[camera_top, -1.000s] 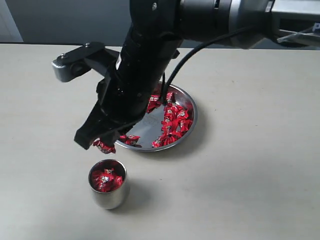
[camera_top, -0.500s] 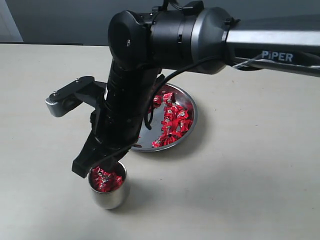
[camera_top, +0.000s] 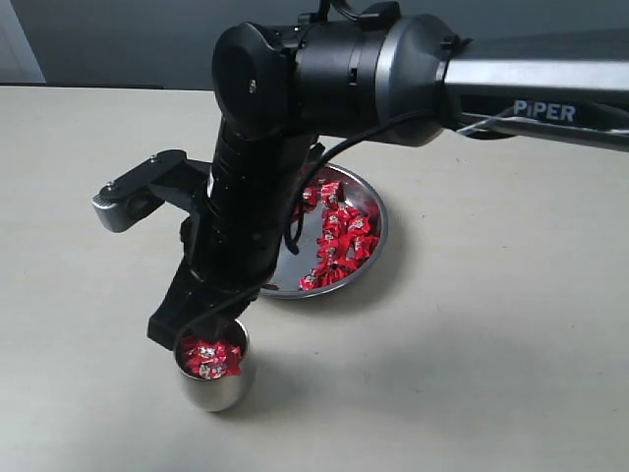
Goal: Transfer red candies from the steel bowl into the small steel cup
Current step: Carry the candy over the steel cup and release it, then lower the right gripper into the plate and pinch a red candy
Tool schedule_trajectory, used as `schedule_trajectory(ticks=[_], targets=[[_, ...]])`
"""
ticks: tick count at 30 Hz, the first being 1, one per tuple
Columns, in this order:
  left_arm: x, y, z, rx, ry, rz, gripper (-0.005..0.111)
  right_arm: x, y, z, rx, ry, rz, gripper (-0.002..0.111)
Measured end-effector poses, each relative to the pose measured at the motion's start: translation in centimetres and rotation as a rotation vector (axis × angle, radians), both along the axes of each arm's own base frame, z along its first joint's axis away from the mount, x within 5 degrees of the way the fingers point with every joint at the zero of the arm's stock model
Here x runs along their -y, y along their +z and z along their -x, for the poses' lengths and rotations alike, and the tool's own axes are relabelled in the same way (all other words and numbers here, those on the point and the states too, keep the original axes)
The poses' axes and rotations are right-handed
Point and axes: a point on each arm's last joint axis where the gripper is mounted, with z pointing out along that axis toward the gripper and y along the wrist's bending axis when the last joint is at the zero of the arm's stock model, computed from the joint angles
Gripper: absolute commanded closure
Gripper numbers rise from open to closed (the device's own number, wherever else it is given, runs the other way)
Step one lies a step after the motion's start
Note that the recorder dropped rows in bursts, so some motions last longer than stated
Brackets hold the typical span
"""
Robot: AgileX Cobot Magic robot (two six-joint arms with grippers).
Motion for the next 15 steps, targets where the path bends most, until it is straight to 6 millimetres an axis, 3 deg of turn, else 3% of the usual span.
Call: schedule_trajectory(ticks=[10, 15], targets=[[0.0, 0.0, 0.0, 0.0, 0.0, 0.0, 0.106, 0.2, -0.1, -0.3, 0.031, -0.001, 0.028, 0.077], [0.0, 0.0, 0.0, 0.0, 0.0, 0.0, 0.106, 1.0, 0.2, -1.8, 0.199, -0.072, 0.096, 0.077]])
